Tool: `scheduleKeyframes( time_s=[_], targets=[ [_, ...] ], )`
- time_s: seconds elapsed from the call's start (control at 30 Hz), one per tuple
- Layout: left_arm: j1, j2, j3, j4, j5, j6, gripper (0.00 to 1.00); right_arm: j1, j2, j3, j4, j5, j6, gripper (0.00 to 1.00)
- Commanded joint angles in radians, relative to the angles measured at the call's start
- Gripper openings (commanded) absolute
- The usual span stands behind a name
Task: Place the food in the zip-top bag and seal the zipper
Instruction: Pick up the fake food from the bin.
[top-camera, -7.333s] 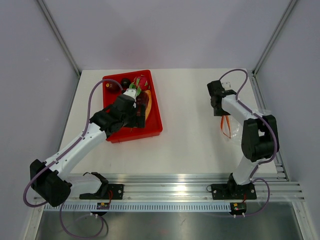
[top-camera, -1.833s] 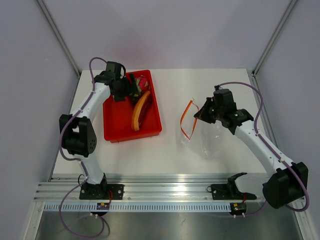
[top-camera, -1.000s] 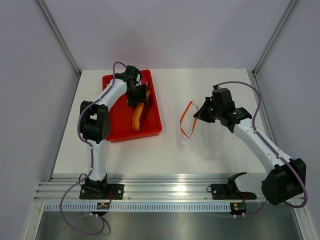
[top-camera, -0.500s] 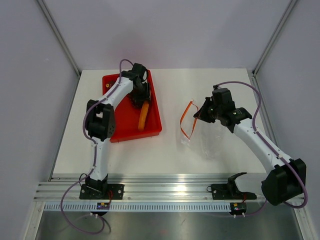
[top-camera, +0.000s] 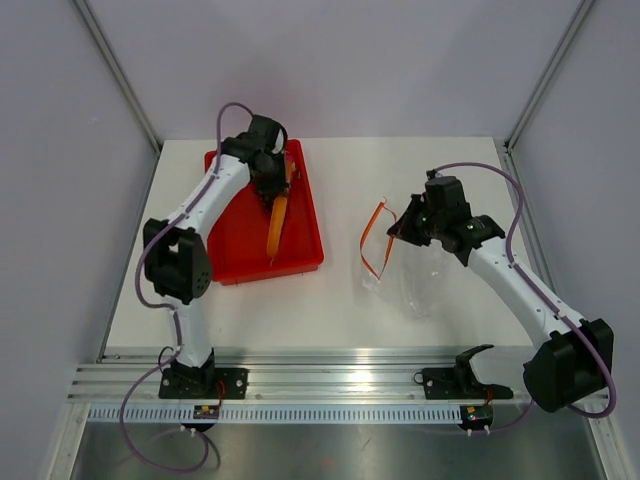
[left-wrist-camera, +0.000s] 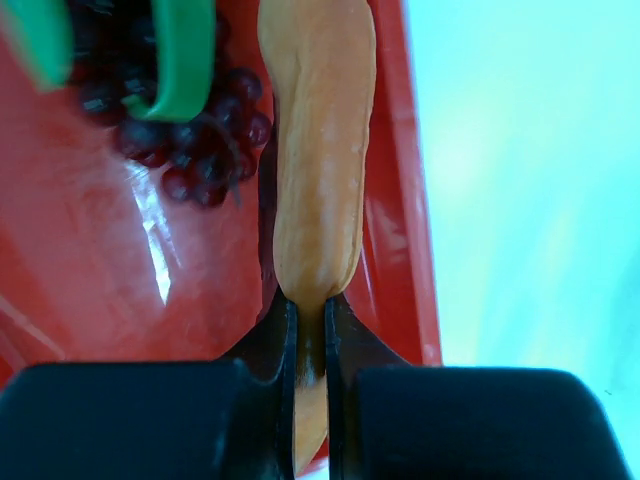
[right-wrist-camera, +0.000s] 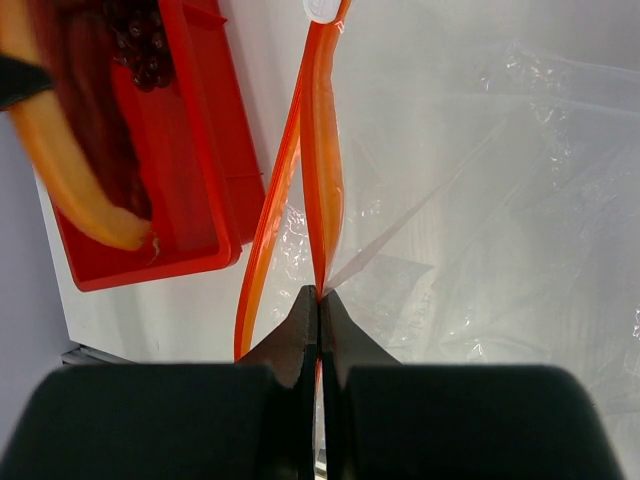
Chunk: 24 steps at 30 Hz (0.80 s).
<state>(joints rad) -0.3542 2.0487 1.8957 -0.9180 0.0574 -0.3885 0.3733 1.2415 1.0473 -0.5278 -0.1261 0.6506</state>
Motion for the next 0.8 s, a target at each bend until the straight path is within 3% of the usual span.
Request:
scheduleKeyframes(
  time_s=[0.0,0.23,0.37,0.47,0.53,0.77],
  targets=[
    [0.003,-0.309,-0.030,0.157,-0.091,0.023,0.00,0.010,0.004,0.056,0.002,-0.038,-0.011,0.00],
    [0.008,-0.634,-0.295,0.514,0.087,-0.033,0.00,0.016,0.044,0.053,0.104,-0.061,0.052,0.00],
    [0.006,-0.810,-0.545,0.911,0.200,-0.266,0.00,0.018,0.050,0.028,0.189,-0.053,0.104,0.00],
    [-0.005,-0.866,-0.726,1.135,0.179,-0.427,0.00,0.019,0.064,0.031,0.227,-0.052,0.144,0.00],
    [-0.025,-0.897,-0.811,1.212,0.138,-0.482,0.00,0.021,0.070,0.037,0.247,-0.056,0.167,0.00],
    [-0.109,-0.903,-0.853,1.271,0.025,-0.506,0.00,0.042,0.114,0.072,0.279,-0.066,0.207,0.00]
  ],
)
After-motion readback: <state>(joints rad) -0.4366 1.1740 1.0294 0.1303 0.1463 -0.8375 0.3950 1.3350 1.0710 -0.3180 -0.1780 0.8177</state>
